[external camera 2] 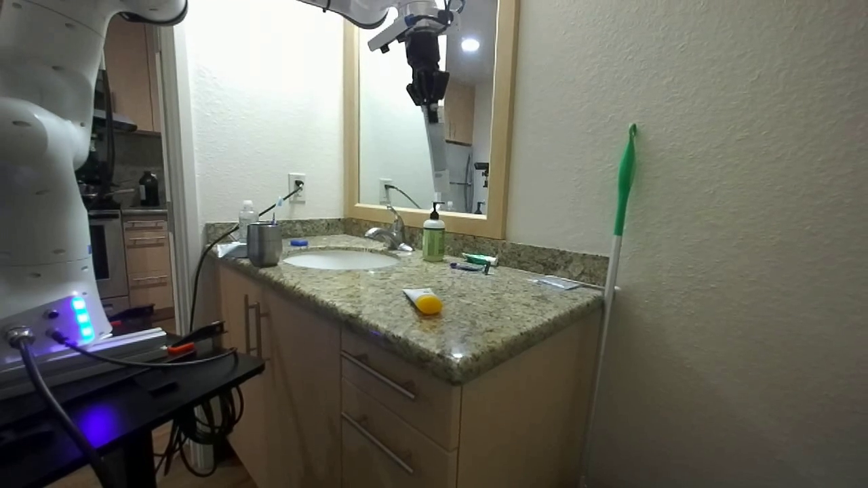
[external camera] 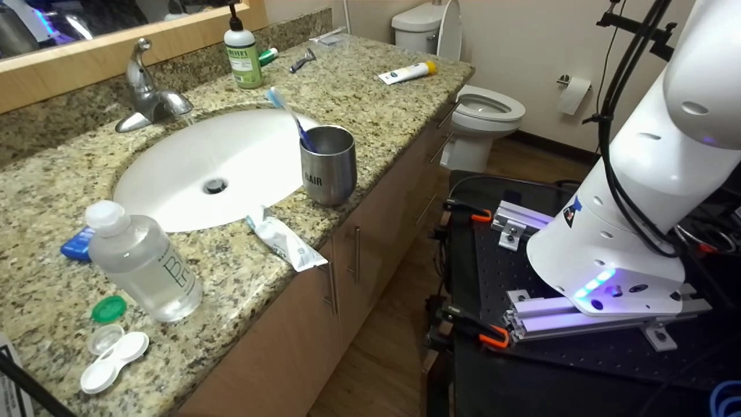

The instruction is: Move the white and blue tube to the left side of the counter

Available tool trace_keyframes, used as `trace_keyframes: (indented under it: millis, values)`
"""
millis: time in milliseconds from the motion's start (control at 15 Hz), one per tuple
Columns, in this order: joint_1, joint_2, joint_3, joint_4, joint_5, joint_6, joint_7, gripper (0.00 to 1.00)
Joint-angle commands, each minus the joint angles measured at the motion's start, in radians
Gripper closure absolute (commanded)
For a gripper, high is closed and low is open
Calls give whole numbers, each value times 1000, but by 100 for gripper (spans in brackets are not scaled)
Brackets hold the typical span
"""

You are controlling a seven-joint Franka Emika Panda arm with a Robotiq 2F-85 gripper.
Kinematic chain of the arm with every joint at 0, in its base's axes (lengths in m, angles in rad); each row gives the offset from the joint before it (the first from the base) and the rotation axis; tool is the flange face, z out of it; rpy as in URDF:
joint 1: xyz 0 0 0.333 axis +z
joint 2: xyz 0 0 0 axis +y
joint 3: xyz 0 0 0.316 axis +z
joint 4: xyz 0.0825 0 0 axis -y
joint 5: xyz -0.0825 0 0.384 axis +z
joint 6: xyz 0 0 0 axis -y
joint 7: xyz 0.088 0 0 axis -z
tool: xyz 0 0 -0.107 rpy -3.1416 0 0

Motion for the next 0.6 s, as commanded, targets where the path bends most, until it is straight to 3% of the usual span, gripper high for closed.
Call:
trace_keyframes:
  millis: [0,333,400,467,533]
  values:
    - [110,1,69,48,-85,-17,-11,97]
    - [292,30,185,89,-182,-48,-16,97]
    - [360,44,172,108,-193,-61,-22,97]
    - [296,8,177,47,-160,-15,2,97]
    - [330,12,178,49,-164,-17,19,89]
